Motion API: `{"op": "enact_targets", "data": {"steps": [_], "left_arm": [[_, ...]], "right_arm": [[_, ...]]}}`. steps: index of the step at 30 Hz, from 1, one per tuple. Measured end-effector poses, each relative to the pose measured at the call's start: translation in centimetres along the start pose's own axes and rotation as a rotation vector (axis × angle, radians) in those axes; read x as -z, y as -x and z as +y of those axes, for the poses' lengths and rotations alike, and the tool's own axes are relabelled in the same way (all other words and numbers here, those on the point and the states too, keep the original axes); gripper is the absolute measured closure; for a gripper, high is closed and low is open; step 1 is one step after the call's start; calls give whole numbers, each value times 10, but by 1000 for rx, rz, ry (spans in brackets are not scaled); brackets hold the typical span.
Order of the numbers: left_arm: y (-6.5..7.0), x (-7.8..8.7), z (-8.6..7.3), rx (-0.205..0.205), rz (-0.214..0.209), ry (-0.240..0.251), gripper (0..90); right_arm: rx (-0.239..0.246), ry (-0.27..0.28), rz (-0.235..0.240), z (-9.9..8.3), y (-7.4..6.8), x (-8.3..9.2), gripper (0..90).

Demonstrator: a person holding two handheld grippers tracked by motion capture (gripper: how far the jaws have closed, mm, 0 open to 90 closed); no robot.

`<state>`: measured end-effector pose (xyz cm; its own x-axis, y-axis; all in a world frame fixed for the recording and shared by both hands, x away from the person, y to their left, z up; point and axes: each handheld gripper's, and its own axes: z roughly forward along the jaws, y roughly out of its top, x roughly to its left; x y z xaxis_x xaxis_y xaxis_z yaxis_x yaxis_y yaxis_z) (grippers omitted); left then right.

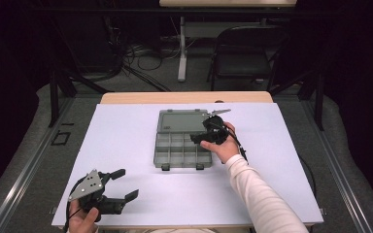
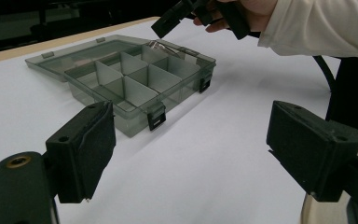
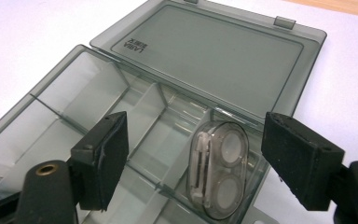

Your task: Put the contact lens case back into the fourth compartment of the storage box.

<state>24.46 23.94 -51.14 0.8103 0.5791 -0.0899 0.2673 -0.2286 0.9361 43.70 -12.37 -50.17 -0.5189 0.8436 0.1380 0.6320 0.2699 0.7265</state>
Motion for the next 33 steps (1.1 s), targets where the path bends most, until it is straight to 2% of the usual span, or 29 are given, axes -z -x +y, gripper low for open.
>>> {"op": "enact_targets", "data": {"steps": [8, 22, 28, 33], "left_arm": [[0, 0, 0, 3, 0, 0, 162], [0, 0, 0, -1, -3, 0, 162], [0, 0, 0, 0, -4, -1, 162], [0, 0, 0, -4, -4, -1, 162]], "right_arm": [[12, -2, 23, 1, -8, 6, 229], [29, 4, 39, 0, -13, 12, 229], [42, 18, 63, -2, -19, 20, 208], [67, 33, 64, -5, -27, 29, 197]]}}
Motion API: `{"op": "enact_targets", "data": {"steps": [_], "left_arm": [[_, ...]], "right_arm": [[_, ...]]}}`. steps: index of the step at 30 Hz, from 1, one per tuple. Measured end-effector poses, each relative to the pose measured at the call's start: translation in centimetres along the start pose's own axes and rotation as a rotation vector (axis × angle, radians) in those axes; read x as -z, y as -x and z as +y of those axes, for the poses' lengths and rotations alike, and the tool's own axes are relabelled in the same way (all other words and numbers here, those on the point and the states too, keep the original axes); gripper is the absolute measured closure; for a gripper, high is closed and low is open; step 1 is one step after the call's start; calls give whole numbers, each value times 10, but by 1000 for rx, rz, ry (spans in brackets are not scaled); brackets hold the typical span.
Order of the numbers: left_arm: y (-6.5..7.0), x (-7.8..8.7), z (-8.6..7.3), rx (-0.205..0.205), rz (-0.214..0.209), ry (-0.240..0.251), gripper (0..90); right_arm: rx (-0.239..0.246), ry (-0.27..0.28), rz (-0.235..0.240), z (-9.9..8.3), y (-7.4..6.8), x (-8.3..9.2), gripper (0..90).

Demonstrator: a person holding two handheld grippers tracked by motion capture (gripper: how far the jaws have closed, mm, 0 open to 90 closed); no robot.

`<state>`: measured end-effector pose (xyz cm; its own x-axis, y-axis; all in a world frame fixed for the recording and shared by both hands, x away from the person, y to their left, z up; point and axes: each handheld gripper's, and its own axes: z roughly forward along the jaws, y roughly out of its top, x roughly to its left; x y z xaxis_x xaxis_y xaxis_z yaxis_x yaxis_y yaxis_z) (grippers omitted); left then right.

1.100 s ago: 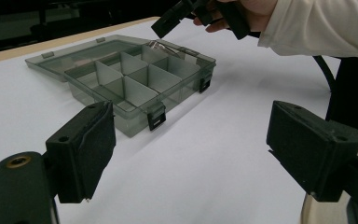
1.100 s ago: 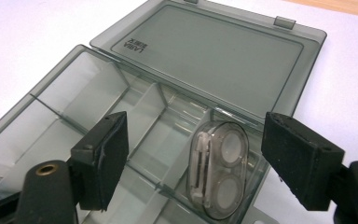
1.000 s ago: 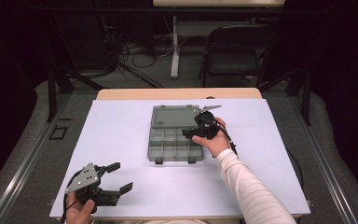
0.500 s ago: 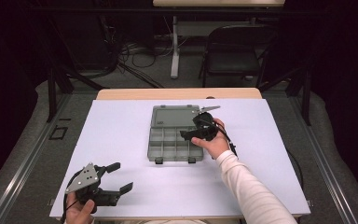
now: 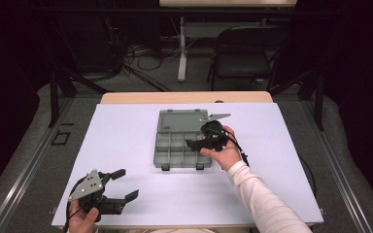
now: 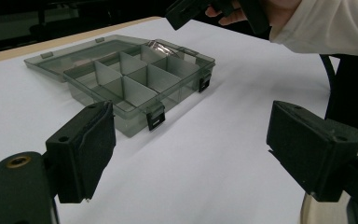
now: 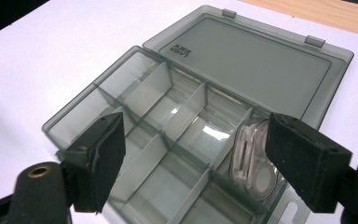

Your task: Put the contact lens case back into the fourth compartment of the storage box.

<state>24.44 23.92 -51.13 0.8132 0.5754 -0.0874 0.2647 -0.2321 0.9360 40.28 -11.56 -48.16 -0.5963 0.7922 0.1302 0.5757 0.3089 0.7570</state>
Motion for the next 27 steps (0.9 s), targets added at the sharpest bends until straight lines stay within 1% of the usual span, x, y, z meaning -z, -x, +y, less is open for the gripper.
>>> {"op": "enact_targets", "data": {"steps": [2, 3, 7, 8, 10, 13, 19, 20, 23, 27], "left_arm": [[0, 0, 0, 3, 0, 0, 162], [0, 0, 0, 3, 0, 0, 162], [0, 0, 0, 2, -1, -2, 162], [0, 0, 0, 3, -2, -1, 162], [0, 0, 0, 2, -2, -1, 162], [1, 0, 0, 3, -1, -1, 162], [1, 0, 0, 3, -1, -1, 162], [1, 0, 0, 3, -1, -1, 162], [1, 0, 0, 3, -1, -1, 162], [1, 0, 0, 3, -6, 2, 162]], "right_arm": [[11, 3, 6, -1, -3, 3, 193], [15, 7, 7, -3, -7, 7, 184], [27, 21, 19, -5, -12, 13, 169], [27, 18, 20, -6, -14, 15, 167], [42, 25, 27, -9, -19, 21, 152], [46, 31, 30, -11, -22, 24, 146], [55, 39, 44, -20, -31, 36, 141], [56, 50, 46, -24, -33, 39, 141], [62, 58, 46, -29, -35, 44, 141], [55, 63, 55, -36, -37, 48, 141]]}}
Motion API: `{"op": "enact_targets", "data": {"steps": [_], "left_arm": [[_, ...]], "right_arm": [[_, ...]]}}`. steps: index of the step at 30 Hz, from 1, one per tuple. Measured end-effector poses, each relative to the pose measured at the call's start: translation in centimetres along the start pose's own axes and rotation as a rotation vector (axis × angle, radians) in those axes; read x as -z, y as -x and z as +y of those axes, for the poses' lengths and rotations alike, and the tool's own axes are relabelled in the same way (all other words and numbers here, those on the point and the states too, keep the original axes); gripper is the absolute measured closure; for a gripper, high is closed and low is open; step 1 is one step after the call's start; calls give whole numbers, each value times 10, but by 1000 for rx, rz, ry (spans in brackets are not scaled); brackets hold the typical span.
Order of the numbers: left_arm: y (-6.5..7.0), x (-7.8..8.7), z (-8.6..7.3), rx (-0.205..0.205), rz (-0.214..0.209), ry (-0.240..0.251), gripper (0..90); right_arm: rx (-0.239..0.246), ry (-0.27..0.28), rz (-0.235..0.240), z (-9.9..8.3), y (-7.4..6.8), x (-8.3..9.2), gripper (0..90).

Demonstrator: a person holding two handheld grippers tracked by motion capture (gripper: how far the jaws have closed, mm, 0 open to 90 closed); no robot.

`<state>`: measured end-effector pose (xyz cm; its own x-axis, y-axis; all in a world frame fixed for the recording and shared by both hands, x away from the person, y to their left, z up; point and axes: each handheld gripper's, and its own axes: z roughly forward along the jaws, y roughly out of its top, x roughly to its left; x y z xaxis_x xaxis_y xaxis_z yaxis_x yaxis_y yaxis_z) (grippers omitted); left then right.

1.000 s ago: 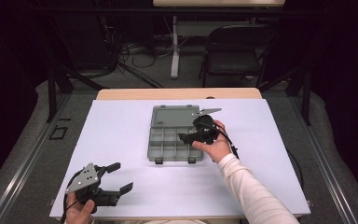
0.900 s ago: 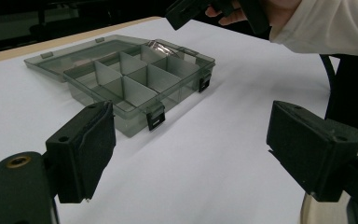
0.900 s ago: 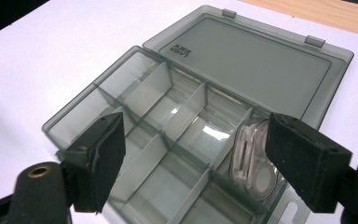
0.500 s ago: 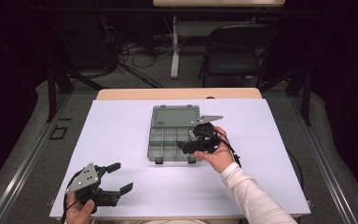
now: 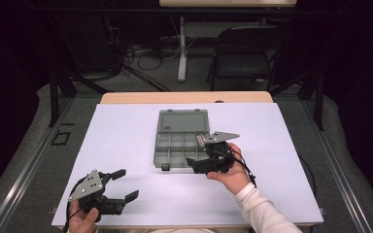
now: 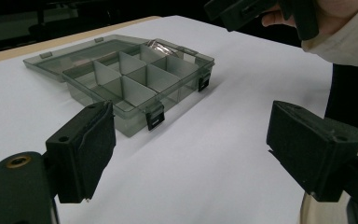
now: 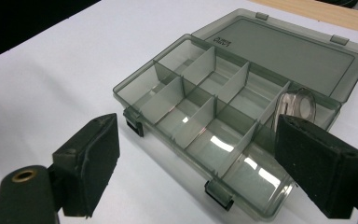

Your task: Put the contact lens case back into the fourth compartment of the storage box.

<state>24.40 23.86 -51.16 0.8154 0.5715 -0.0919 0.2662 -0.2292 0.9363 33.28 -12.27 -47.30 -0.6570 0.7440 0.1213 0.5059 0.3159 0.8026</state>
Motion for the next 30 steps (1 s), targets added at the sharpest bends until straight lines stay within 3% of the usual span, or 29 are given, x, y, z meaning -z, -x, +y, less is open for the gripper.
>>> {"op": "enact_targets", "data": {"steps": [6, 13, 23, 30], "left_arm": [[0, 0, 0, -1, 2, 0, 162], [0, 0, 0, -2, 5, -4, 162], [0, 0, 0, -3, 2, -4, 162], [0, 0, 0, -2, -1, -4, 162]], "right_arm": [[3, -10, 17, -15, -4, 8, 142], [1, -1, -4, -35, -6, 17, 144], [-46, 37, -30, -62, 0, 26, 146], [-52, 41, -48, -72, 4, 26, 150]]}}
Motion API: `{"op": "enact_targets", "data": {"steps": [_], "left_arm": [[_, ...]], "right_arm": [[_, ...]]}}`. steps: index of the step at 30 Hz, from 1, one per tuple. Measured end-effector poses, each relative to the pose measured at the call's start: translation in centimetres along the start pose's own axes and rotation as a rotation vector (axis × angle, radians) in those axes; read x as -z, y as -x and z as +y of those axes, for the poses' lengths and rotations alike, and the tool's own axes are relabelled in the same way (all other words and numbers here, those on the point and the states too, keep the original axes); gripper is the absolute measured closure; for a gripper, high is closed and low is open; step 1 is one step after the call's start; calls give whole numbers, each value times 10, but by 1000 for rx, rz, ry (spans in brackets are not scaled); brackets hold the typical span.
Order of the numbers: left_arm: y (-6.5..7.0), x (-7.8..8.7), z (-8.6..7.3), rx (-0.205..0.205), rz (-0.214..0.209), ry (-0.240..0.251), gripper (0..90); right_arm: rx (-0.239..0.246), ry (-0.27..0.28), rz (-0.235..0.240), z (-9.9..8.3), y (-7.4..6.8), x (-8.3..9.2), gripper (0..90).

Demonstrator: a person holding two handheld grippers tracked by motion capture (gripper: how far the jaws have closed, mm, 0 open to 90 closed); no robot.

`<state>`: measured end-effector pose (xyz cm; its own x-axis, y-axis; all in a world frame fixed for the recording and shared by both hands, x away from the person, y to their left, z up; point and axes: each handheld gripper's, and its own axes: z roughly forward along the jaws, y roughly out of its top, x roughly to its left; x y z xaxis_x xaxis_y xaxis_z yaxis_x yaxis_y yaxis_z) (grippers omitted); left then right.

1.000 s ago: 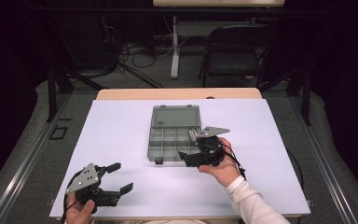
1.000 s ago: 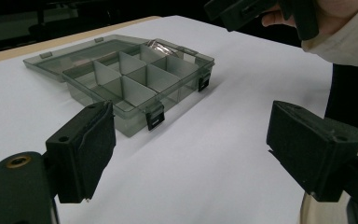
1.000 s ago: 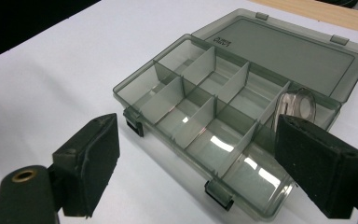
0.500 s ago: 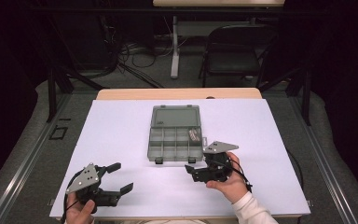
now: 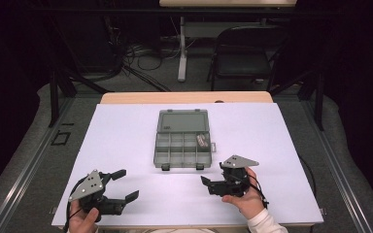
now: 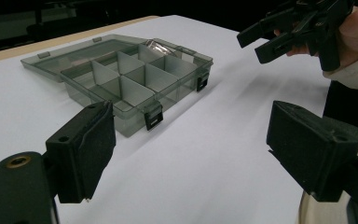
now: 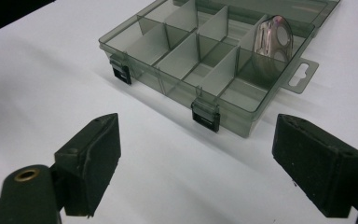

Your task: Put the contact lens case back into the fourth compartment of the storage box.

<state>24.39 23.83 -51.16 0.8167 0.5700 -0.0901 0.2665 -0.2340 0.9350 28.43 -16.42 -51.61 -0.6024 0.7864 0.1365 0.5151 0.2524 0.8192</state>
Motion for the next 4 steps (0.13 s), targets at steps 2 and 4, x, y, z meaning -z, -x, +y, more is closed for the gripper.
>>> {"op": "enact_targets", "data": {"steps": [2, 4], "left_arm": [[0, 0, 0, 0, -6, 1, 162], [-1, 0, 0, -1, -6, 1, 162]], "right_arm": [[7, 3, -3, -1, 0, -1, 151], [13, 7, -2, -1, 0, -1, 151]]}}
